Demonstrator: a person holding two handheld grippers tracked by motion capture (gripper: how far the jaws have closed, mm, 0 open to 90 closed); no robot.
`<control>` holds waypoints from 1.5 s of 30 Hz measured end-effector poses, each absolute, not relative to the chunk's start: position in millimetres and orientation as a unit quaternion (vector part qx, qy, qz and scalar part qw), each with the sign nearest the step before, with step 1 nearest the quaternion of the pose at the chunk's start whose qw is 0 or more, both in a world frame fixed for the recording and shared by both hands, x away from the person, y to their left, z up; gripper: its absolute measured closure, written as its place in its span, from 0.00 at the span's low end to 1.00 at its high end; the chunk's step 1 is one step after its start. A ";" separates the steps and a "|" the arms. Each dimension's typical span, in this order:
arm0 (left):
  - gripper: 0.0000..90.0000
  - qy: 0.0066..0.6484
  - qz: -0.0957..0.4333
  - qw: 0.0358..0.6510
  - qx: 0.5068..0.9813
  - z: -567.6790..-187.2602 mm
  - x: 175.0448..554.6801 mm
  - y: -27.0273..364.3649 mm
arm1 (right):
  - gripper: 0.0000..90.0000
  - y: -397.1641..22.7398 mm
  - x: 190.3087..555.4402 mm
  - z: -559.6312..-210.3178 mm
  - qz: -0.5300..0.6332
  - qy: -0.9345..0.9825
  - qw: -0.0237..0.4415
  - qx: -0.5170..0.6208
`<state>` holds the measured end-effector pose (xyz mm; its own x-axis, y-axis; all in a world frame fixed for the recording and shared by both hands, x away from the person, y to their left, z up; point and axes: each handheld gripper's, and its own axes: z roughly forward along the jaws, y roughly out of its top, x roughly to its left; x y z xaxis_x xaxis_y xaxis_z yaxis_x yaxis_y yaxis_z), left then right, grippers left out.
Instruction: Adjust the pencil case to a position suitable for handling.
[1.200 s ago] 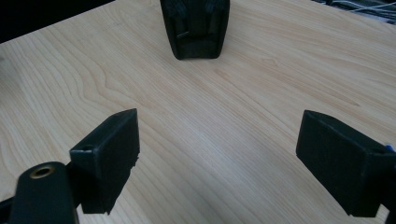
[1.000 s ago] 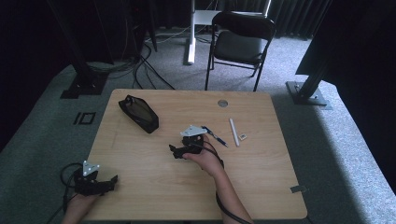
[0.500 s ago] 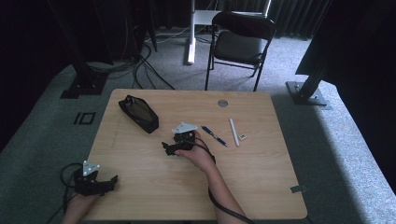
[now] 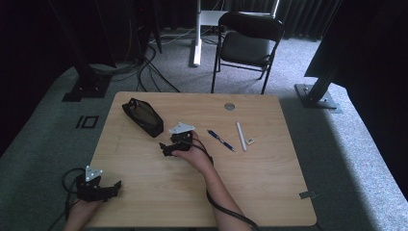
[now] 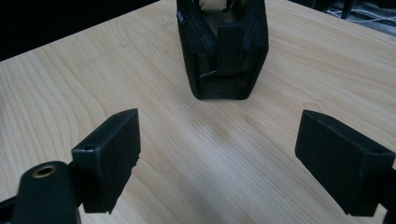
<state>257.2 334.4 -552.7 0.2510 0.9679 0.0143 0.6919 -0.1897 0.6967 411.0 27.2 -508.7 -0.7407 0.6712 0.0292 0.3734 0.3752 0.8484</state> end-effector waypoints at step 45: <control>0.02 0.564 0.236 0.292 0.735 -552.6 257.3 334.6 | 0.56 77.4 455.2 -501.2 0.454 0.802 0.210 0.327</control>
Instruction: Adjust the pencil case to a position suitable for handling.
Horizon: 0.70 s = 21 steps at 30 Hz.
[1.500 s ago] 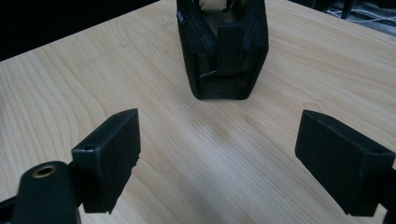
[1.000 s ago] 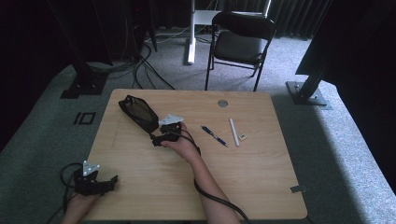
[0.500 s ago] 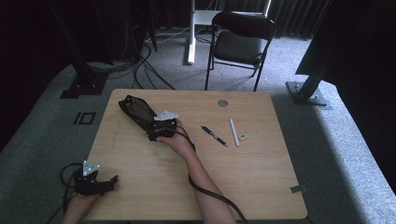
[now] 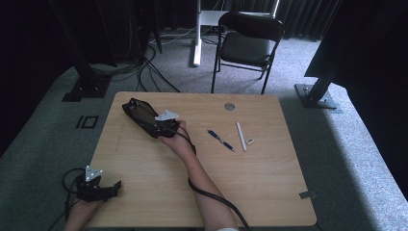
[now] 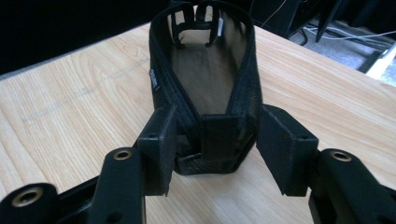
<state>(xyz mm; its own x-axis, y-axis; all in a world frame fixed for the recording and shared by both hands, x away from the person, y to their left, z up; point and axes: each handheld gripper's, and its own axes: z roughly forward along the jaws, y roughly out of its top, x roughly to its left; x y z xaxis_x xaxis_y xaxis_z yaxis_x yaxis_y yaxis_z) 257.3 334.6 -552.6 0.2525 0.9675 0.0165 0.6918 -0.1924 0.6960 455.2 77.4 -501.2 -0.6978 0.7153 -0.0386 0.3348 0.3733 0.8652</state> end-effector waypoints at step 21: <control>0.02 0.565 0.236 0.293 0.735 -552.7 257.3 334.5 | 0.81 75.9 457.5 -501.9 0.436 0.807 0.191 0.349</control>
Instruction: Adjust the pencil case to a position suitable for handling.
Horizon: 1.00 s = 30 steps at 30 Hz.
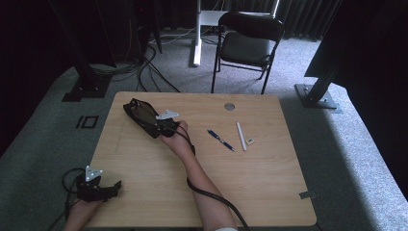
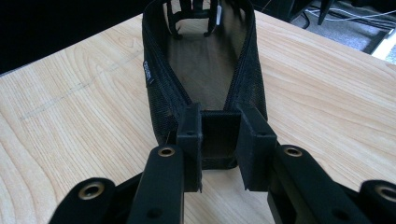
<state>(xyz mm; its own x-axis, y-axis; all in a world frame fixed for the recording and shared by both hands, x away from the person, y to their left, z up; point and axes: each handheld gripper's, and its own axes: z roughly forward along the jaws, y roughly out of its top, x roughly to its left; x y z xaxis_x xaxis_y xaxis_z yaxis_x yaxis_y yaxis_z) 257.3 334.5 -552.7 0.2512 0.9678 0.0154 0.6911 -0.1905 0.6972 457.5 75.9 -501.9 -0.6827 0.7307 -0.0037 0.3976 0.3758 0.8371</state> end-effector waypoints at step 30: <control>0.02 0.565 0.236 0.294 0.734 -552.7 257.2 334.3 | 0.82 41.4 426.1 -506.9 0.444 0.809 0.180 0.341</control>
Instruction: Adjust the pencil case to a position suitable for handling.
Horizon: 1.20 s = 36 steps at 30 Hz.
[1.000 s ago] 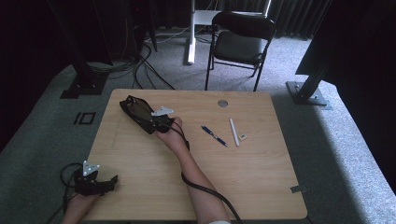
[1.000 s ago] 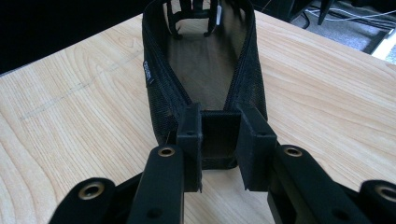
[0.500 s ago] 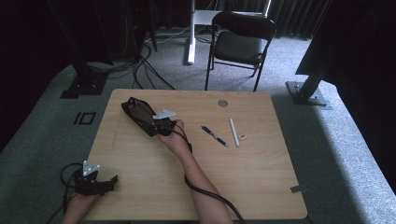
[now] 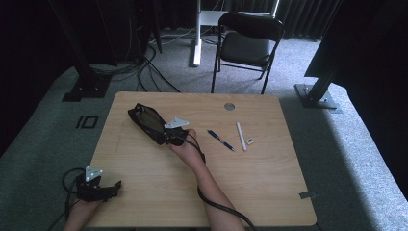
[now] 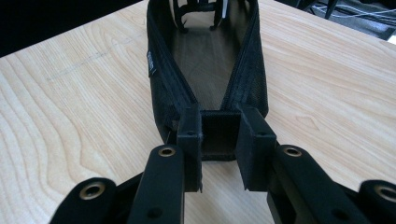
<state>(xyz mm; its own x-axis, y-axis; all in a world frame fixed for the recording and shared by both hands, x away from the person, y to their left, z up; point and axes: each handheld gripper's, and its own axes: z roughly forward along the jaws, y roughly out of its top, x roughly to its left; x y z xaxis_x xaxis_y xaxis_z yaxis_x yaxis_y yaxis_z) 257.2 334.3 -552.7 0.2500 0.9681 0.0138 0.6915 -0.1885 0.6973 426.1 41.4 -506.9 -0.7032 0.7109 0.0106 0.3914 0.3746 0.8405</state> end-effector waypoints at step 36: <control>0.02 0.565 0.235 0.293 0.734 -552.7 257.3 334.4 | 0.82 -17.4 376.8 -502.7 0.447 0.810 0.185 0.331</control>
